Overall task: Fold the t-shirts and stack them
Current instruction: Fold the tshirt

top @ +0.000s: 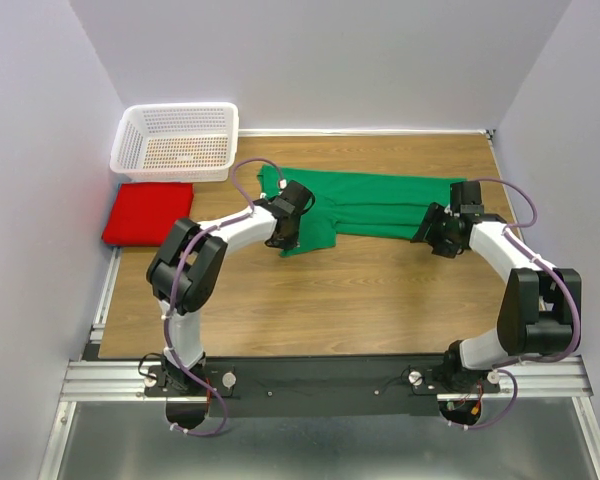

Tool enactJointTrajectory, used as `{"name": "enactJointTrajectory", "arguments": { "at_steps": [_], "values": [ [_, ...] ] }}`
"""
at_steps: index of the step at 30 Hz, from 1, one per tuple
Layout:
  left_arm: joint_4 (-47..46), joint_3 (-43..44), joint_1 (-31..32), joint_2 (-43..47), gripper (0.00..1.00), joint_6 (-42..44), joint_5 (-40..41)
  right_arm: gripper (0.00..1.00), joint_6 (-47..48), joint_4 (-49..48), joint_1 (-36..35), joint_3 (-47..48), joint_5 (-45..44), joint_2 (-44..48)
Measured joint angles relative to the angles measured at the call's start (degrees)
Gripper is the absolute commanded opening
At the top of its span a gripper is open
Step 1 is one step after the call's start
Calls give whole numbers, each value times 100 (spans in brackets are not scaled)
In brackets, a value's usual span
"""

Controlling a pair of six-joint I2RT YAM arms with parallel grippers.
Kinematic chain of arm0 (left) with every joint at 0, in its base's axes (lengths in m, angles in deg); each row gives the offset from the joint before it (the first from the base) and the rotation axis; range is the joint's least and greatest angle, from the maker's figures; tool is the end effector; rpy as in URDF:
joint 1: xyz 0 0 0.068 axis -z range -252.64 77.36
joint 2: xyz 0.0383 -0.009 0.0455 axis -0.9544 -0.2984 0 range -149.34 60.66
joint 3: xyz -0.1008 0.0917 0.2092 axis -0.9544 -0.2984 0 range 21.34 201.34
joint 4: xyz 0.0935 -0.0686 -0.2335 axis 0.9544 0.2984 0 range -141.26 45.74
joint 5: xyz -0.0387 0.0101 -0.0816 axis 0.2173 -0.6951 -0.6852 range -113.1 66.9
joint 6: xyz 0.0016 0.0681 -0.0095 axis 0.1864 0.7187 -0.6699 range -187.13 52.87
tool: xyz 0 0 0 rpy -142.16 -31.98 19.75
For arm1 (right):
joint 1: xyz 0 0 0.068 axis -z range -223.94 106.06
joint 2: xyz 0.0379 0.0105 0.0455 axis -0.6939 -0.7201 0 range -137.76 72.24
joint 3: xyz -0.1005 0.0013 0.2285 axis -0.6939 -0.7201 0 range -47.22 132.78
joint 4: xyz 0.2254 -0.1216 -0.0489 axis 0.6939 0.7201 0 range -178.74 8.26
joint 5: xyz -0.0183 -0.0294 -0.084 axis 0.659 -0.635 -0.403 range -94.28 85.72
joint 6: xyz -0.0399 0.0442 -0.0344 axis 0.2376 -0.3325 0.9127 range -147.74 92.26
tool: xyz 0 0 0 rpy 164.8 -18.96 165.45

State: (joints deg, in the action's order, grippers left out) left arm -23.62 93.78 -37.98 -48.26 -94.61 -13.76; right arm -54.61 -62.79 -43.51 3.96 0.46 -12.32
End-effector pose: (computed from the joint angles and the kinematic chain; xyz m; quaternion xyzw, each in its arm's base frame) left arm 0.3227 -0.2122 0.1277 0.0426 0.9706 -0.0472 0.2322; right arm 0.3001 0.0024 0.1568 0.2168 0.9389 0.0993 0.2481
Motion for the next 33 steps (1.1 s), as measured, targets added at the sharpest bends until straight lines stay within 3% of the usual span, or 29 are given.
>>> {"name": "enactJointTrajectory", "arguments": {
  "at_steps": [7, 20, 29, 31, 33],
  "values": [
    [424, 719, 22, -227, 0, 24, 107, 70, 2, -61, 0, 0, 15, 33],
    [815, 4789, -450, -1788, 0, 372, 431, 68, 79, -103, 0, 190, 289, 28],
    [262, 4981, -822, -2393, 4, 413, 385, 66, 79, -326, -92, 702, 671, -564],
    [11, 4802, -841, -2393, 9, 420, 339, 66, 79, -356, -153, 745, 734, -634],
    [-236, 4656, -844, -2393, 26, 439, 269, 66, 79, -402, -225, 793, 809, -721]
  ]
}}
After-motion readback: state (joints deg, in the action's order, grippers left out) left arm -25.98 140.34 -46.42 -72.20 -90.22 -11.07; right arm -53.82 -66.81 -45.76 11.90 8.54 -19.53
